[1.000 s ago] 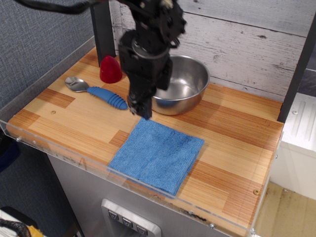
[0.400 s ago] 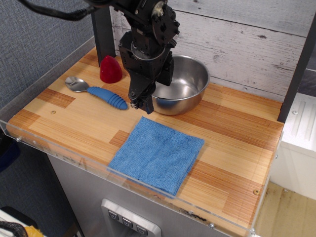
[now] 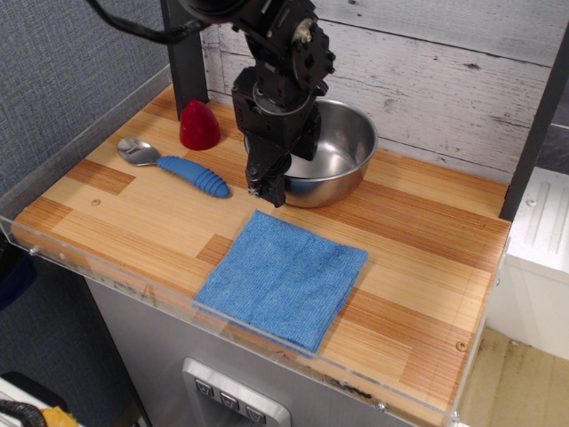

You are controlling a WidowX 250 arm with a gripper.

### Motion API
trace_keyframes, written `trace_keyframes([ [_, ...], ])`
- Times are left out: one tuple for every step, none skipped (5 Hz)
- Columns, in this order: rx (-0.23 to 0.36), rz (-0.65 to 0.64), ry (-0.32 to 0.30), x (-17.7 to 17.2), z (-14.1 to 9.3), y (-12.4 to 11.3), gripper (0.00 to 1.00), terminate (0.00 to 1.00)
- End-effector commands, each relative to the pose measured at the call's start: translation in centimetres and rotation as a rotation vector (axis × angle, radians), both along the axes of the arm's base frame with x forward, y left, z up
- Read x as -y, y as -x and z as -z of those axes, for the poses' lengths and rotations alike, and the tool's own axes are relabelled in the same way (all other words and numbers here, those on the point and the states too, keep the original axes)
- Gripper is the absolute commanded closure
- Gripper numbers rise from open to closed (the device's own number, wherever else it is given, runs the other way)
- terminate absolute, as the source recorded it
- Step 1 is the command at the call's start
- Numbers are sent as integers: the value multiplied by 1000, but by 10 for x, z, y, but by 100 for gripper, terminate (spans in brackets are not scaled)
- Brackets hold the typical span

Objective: Put the pan on the blue cloth

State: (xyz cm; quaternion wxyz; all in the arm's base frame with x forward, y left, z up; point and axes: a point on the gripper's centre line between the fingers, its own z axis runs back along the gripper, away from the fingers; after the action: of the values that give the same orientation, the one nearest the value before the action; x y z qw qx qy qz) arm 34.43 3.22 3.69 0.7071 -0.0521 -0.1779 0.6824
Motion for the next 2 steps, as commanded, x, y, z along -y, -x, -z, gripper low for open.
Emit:
trace_keyframes([
  [23, -9, 1, 0, -4, -10, 100, 0],
  [23, -9, 7, 1, -4, -7, 100, 0],
])
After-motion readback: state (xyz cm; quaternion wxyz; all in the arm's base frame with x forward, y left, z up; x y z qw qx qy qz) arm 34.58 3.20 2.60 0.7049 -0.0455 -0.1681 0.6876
